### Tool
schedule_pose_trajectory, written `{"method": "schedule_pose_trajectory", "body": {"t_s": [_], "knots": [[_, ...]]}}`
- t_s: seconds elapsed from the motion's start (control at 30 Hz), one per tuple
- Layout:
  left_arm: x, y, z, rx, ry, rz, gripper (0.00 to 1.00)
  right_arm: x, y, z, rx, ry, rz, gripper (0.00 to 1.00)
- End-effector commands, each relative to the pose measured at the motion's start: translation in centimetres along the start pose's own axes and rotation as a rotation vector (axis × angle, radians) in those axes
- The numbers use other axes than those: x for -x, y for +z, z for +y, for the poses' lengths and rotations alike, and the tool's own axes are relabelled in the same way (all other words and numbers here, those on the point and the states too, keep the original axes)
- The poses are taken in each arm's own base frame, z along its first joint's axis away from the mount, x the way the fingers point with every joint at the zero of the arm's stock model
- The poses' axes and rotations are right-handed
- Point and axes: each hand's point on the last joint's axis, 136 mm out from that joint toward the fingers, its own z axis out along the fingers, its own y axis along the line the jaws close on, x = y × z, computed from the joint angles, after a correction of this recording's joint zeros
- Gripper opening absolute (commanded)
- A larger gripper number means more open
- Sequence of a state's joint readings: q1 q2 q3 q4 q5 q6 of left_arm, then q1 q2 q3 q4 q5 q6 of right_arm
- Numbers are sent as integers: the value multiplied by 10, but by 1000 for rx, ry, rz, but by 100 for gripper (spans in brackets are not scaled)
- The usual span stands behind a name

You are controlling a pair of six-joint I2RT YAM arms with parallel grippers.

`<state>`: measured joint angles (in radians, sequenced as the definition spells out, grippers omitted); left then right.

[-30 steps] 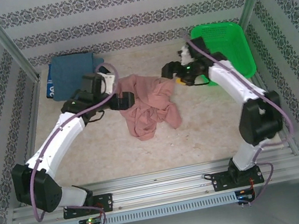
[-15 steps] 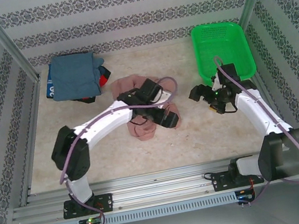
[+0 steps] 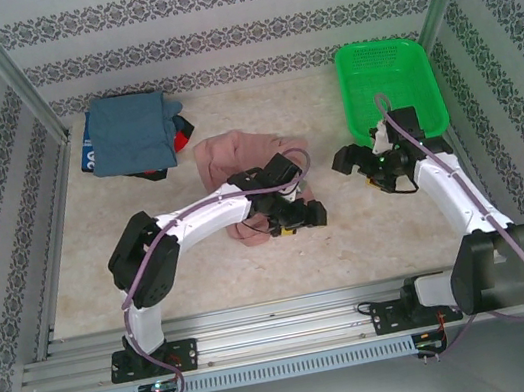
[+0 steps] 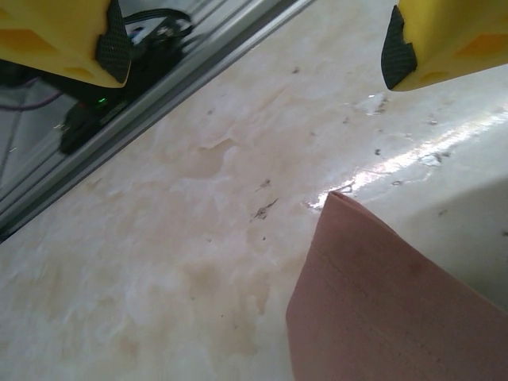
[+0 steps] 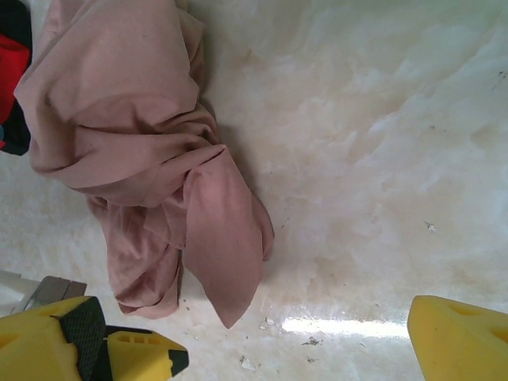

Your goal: Fold and stack the t-shirts

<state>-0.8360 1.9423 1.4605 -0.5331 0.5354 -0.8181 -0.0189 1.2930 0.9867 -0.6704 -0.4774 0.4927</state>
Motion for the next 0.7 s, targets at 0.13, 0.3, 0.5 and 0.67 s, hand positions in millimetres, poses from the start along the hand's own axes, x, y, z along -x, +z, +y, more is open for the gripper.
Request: {"method": "schedule_pose_trajectory", "body": {"t_s": [0.13, 0.3, 0.5, 0.67], "knots": [[4, 30, 19, -83, -340, -15, 79, 3, -7, 9, 50, -36, 18, 98], [27, 42, 18, -126, -415, -110, 72, 2, -11, 14, 72, -51, 10, 98], [44, 44, 21, -116, -446, -194, 66, -3, -15, 14, 78, -72, 5, 98], [59, 41, 14, -103, -425, -248, 59, -5, -17, 14, 81, -78, 1, 98]]}}
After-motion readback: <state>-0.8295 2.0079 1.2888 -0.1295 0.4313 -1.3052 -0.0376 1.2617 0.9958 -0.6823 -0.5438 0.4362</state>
